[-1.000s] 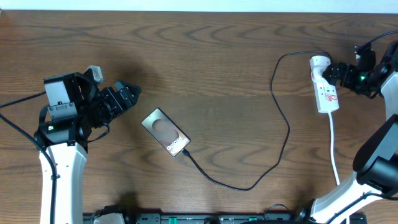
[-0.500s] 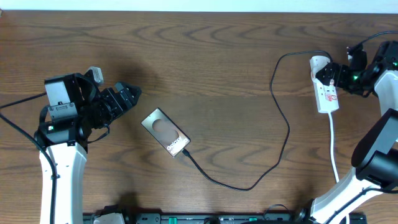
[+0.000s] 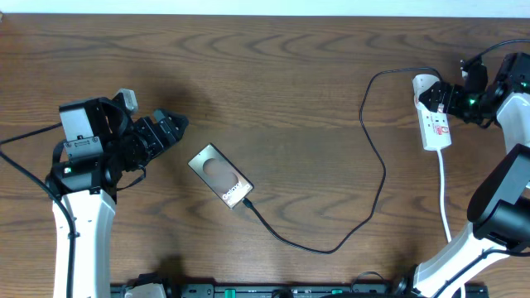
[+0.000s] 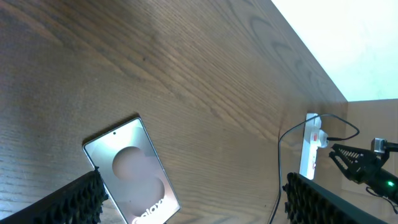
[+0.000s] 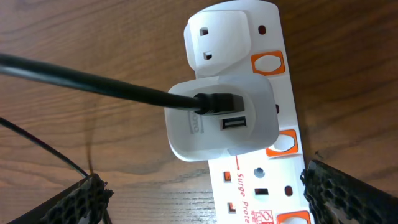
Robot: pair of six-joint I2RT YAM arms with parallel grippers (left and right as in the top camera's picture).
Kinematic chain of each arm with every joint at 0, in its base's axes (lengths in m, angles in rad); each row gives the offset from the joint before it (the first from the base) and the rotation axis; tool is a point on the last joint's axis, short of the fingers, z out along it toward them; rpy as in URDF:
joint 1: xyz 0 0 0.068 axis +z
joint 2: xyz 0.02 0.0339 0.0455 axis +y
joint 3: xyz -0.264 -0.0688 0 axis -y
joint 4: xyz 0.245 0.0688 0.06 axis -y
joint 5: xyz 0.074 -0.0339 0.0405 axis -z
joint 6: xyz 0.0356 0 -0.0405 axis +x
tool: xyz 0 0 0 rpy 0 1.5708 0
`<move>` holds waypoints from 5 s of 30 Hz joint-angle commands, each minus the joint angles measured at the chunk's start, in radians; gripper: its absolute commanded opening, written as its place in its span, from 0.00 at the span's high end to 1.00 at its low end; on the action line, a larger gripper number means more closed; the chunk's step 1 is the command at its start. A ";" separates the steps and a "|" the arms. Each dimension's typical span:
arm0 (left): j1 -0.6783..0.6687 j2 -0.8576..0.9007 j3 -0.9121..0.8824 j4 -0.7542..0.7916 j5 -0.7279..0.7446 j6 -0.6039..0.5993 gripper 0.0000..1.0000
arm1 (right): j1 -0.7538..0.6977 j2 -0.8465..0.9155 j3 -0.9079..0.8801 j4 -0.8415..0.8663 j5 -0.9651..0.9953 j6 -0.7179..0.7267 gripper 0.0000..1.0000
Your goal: Plug charger to phone and switch on socket
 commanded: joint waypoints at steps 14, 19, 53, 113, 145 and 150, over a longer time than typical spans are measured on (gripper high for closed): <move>0.001 -0.006 0.012 0.000 -0.013 0.017 0.11 | 0.056 0.120 0.010 0.024 -0.051 0.015 0.01; 0.001 -0.004 0.012 0.000 -0.013 0.017 0.11 | 0.091 0.121 0.010 0.029 -0.051 0.015 0.01; 0.001 -0.003 0.012 -0.007 -0.013 0.017 0.10 | 0.134 0.121 -0.015 0.021 -0.052 0.060 0.01; 0.001 -0.003 0.012 -0.007 -0.013 0.017 0.10 | 0.110 0.119 -0.033 0.026 -0.067 0.164 0.07; 0.001 -0.003 0.012 -0.007 -0.013 0.017 0.09 | 0.095 -0.483 0.096 -0.179 0.194 0.261 0.01; 0.001 -0.003 0.012 -0.007 -0.013 0.017 0.09 | 0.096 -0.512 0.096 -0.188 0.197 0.261 0.01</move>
